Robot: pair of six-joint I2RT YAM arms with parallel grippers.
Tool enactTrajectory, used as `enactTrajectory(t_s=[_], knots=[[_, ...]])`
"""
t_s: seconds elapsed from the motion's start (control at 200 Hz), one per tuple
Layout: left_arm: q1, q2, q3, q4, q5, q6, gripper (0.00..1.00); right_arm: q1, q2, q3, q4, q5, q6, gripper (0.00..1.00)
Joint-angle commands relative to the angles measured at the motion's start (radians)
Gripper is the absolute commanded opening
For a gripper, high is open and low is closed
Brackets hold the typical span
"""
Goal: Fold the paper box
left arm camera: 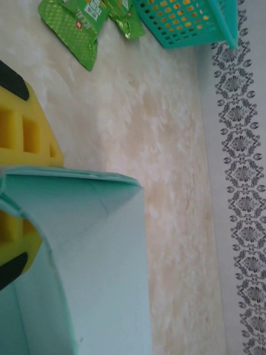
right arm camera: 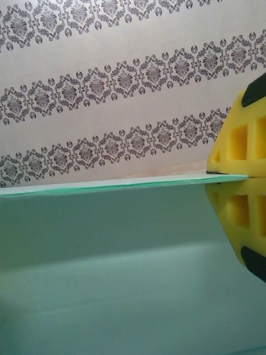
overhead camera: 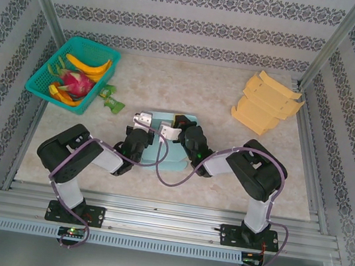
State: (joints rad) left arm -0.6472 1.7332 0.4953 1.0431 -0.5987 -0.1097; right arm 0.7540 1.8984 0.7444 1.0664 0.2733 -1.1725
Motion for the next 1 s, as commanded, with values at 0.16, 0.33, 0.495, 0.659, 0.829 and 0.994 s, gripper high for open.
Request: enactTrajectory(t_s=[0.16,0.33,0.495,0.659,0.829,0.994], knots=[[0.034,0.016,0.059,-0.022,-0.202,-0.106,0.00,0.000,0.003,-0.017,-0.105,0.012,0.081,0.00],[0.035,-0.008,0.076,-0.083,-0.111,-0.111,0.12,0.003,-0.015,-0.016,-0.125,0.007,0.097,0.00],[0.038,-0.064,0.063,-0.162,0.009,-0.121,0.45,0.004,-0.010,-0.005,-0.128,0.043,0.101,0.00],[0.069,-0.173,0.011,-0.263,0.202,-0.166,0.56,0.004,-0.017,0.007,-0.153,0.060,0.116,0.00],[0.074,-0.342,-0.020,-0.391,0.317,-0.169,0.64,0.004,-0.015,0.015,-0.164,0.066,0.119,0.00],[0.088,-0.479,-0.054,-0.499,0.298,-0.154,0.66,0.004,-0.022,0.019,-0.178,0.061,0.129,0.00]])
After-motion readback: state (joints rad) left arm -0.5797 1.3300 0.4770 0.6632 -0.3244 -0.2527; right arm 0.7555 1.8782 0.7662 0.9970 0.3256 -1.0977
